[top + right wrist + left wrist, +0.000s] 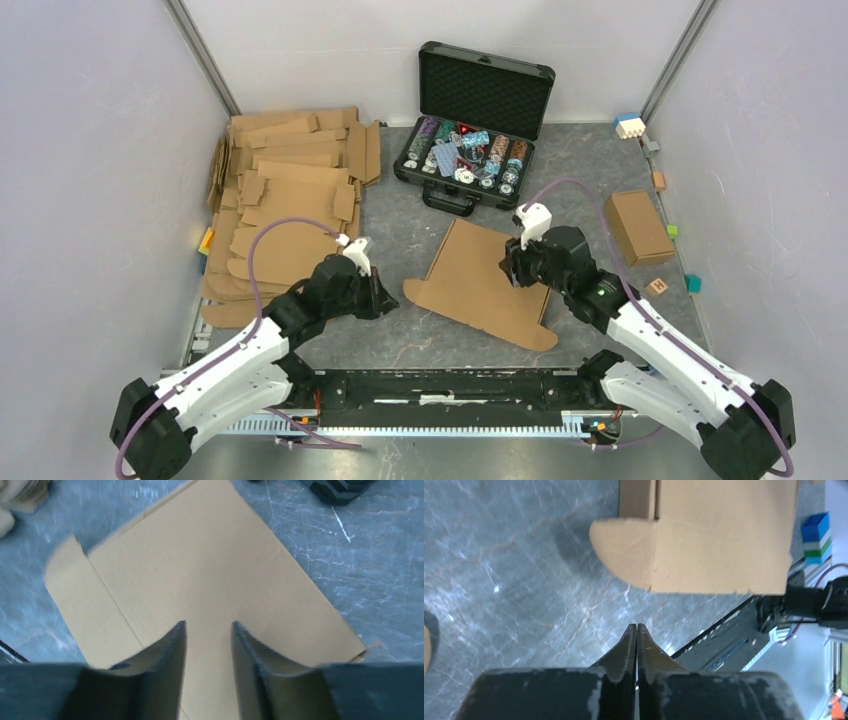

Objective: Fold the paper box

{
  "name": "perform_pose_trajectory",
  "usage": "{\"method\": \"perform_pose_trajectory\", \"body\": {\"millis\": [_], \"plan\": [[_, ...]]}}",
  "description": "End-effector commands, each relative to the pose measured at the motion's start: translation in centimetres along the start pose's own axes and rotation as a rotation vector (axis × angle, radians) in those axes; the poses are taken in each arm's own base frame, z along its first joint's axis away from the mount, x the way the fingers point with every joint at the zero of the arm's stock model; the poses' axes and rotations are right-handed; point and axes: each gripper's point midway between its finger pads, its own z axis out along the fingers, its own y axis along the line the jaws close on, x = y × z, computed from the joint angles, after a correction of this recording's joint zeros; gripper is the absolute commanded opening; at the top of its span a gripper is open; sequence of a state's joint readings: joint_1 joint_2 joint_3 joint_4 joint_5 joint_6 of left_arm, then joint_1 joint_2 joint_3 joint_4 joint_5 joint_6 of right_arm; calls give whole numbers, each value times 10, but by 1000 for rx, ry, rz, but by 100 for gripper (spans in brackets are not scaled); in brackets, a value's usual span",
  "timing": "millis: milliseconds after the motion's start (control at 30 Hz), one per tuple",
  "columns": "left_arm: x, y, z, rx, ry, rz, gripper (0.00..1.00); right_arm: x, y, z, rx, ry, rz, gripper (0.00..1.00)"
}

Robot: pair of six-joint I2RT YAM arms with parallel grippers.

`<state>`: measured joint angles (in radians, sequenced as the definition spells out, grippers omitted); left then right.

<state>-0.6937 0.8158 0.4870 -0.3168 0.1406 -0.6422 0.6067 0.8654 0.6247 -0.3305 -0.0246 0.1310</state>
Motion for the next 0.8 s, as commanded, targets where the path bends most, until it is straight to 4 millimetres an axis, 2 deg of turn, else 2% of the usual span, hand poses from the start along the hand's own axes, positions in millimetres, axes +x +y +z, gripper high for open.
{"method": "perform_pose_trajectory", "body": {"millis": [0,33,67,200,333,433,667,767], "plan": [[29,-4,2,52,68,-109,2,-49,-16,18,105,-161,103,21],[34,-5,3,61,76,-113,2,-52,-19,22,120,-157,110,6],[39,-6,5,73,80,-118,2,-52,-24,28,137,-145,112,0],[58,-16,12,108,85,-126,2,-42,-43,48,197,-84,117,0],[78,-25,24,120,91,-117,2,-36,-73,57,277,-74,145,0],[83,-31,34,142,98,-119,2,-33,-84,64,273,-51,152,0],[82,-38,47,151,105,-113,2,-14,-91,79,254,3,179,0],[81,-41,50,157,106,-111,2,-16,-96,87,270,-14,185,0]]}}
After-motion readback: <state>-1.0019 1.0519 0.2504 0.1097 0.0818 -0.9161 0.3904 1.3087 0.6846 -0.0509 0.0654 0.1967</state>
